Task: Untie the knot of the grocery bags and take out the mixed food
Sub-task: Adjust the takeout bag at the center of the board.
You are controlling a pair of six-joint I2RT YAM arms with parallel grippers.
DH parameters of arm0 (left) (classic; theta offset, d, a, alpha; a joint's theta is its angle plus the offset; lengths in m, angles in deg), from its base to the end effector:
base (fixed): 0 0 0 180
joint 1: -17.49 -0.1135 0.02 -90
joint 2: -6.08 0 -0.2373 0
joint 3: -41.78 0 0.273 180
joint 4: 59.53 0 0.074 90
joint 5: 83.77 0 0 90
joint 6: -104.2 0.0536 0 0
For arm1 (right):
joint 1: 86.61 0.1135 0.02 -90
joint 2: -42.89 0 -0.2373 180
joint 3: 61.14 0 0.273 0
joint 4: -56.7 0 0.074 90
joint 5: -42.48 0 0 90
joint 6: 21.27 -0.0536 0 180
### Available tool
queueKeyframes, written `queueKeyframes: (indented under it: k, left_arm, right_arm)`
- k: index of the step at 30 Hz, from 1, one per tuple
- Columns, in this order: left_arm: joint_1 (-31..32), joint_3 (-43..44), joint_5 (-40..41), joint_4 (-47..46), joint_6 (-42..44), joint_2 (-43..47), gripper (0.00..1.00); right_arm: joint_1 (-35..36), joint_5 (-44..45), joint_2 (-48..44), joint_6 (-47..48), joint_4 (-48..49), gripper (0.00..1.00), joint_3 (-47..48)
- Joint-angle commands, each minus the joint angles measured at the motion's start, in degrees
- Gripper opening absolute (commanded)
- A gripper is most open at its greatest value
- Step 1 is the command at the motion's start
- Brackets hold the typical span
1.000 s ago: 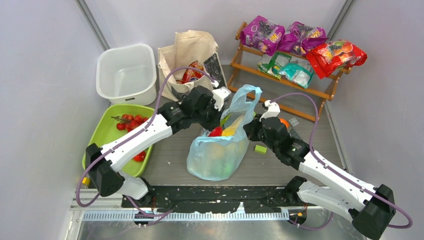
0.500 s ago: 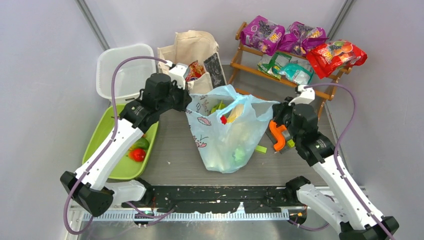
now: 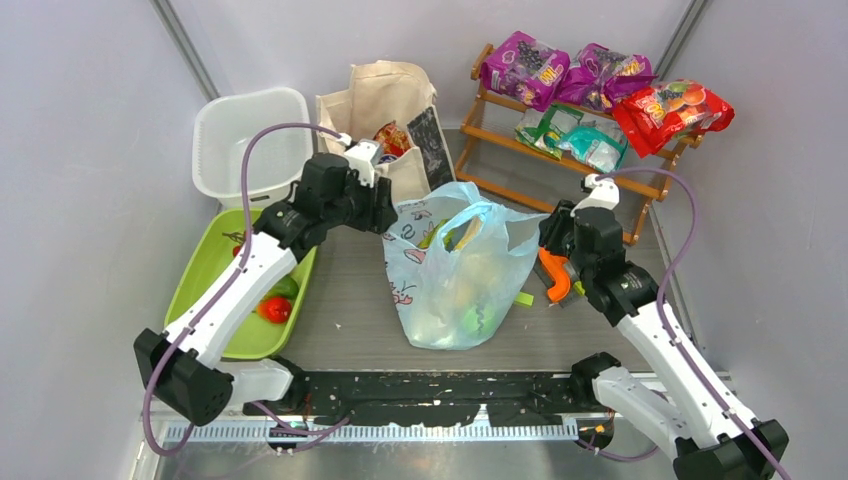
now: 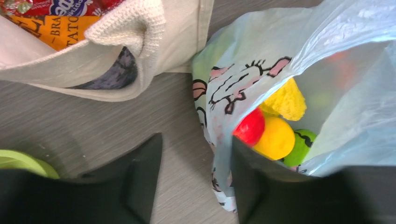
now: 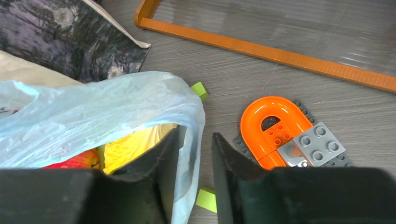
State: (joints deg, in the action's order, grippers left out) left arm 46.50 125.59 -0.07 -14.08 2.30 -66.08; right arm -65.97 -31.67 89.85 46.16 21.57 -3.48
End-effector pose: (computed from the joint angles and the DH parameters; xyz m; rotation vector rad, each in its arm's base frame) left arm 0.2774 -0.1605 0.3237 0.3919 2.1698 -0.5249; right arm 0.2303 0.0711 0.2857 0.2107 1.9750 0.2131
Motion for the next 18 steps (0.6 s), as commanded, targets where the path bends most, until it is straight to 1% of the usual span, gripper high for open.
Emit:
queueKeyframes:
  k: [1, 2, 3, 4, 5, 7, 11, 15, 18]
  left_arm:
    - [-0.2, 1.9, -5.9, -5.8, -0.8, 3.3, 0.67]
    - [0.2, 2.1, -6.4, -6.6, -0.7, 4.3, 0.72]
    - [0.5, 2.2, -6.8, -7.5, -0.5, 5.6, 0.75]
    - [1.1, 2.1, -7.4, -8.8, -0.2, 6.9, 0.78]
    - [2.0, 1.9, -7.9, -10.2, 0.0, 8.1, 0.80]
    - [3.8, 1.3, -9.2, -13.2, 0.2, 10.4, 0.82]
    - [9.2, 1.3, -12.0, -17.2, -0.3, 11.7, 0.86]
    - [14.0, 1.7, -18.5, -20.8, -0.9, 8.9, 0.95]
    - [17.1, 2.9, -17.4, -20.4, 1.5, 4.9, 0.98]
  right_arm:
    - [-0.3, -1.5, -2.6, 0.7, 1.1, 0.45, 1.2]
    - [-0.3, -2.1, -3.6, 1.2, 0.9, 0.55, 1.3]
    - [-0.3, -2.5, -4.7, 1.4, 0.6, 0.59, 1.6]
    - [-0.3, -3.3, -5.3, 1.9, 0.3, 0.67, 1.8]
    - [-0.3, -3.6, -6.3, 2.2, 0.1, 0.69, 2.1]
    - [-0.2, -4.5, -7.8, 2.9, -0.6, 0.79, 2.8]
    - [-0.3, -6.1, -10.3, 3.6, -1.1, 0.86, 3.2]
    - [-0.3, -8.8, -12.0, 3.5, 0.0, 0.89, 2.3]
    - [-0.2, -12.1, -12.5, 3.6, 1.7, 0.90, 1.3]
